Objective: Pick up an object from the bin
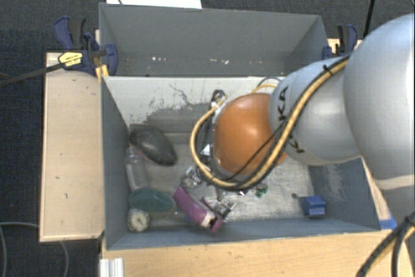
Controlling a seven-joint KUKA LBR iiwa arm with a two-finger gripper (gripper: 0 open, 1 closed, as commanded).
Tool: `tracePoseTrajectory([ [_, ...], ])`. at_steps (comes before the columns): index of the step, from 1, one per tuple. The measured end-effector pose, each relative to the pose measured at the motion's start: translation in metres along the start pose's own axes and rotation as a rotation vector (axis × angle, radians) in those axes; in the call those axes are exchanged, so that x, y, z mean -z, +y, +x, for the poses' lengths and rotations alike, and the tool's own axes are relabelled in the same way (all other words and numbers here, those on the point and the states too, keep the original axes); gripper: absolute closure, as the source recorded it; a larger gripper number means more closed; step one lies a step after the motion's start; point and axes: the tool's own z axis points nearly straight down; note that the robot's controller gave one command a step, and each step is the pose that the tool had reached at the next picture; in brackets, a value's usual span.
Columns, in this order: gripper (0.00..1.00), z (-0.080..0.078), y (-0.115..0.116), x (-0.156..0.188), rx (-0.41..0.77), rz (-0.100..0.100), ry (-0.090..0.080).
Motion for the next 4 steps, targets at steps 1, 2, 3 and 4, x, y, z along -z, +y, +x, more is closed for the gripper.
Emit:
tracePoseTrajectory([
  [1, 0.00, -0.047, 0.058, 0.040, 0.094, 0.016, -0.002],
  [2, 0.00, -0.054, 0.058, 0.074, -0.134, -0.002, 0.007],
  [3, 0.00, -0.070, 0.067, 0.025, 0.135, 0.005, 0.018],
  [4, 0.00, -0.072, 0.066, 0.022, 0.294, 0.013, 0.007],
])
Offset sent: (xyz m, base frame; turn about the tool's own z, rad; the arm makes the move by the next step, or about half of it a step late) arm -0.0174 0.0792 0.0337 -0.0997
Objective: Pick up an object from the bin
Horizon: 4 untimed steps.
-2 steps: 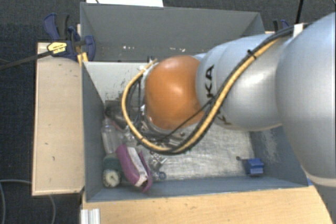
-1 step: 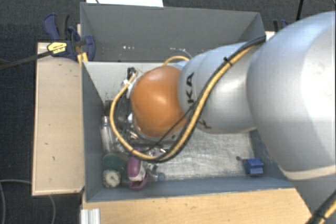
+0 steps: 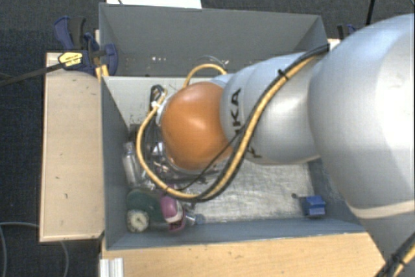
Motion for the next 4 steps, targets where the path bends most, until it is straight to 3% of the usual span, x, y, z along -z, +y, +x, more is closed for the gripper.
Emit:
tracePoseTrajectory([
  [1, 0.00, 0.020, -0.045, 0.005, 0.084, -0.015, -0.001],
  [2, 0.00, -0.003, -0.050, -0.025, 0.474, -0.017, -0.007],
  [3, 1.00, -0.003, -0.051, -0.023, 0.468, -0.014, -0.007],
  [4, 1.00, 0.000, -0.062, 0.121, 0.480, -0.013, -0.009],
])
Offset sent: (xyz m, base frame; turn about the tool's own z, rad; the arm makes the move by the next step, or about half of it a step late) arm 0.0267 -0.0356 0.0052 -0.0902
